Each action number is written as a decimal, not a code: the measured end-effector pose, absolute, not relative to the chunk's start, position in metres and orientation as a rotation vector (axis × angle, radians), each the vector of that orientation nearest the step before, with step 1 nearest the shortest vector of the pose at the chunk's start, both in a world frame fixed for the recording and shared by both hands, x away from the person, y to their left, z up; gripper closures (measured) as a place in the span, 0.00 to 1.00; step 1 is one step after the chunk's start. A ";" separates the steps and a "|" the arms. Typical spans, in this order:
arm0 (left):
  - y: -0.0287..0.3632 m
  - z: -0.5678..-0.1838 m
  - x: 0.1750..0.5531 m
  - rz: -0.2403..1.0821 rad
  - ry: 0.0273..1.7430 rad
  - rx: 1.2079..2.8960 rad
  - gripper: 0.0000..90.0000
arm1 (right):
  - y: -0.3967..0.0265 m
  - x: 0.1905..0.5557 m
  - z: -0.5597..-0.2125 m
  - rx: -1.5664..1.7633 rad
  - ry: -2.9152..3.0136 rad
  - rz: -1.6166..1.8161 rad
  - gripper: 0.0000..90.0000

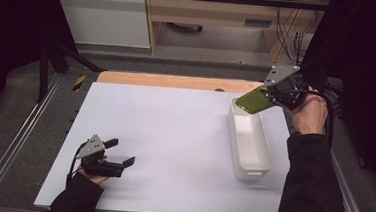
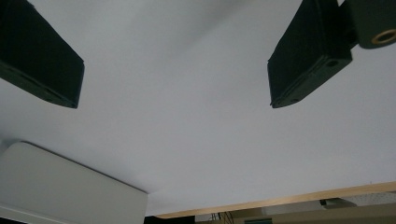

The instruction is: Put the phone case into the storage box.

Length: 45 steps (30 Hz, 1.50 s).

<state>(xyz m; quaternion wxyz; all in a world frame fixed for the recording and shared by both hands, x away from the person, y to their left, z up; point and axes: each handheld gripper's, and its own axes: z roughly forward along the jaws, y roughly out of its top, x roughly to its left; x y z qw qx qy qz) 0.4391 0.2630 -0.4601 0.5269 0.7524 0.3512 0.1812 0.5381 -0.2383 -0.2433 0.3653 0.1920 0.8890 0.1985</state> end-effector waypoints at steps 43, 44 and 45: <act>0.263 -0.462 0.442 0.430 0.847 1.811 0.04 | -0.232 0.596 -0.264 0.220 2.463 0.368 0.87; 0.263 -0.462 0.442 0.430 0.847 1.812 0.04 | -0.231 0.599 -0.266 0.209 2.472 0.365 0.87; 0.263 -0.462 0.442 0.429 0.848 1.812 0.04 | -0.231 0.600 -0.267 0.209 2.471 0.360 0.87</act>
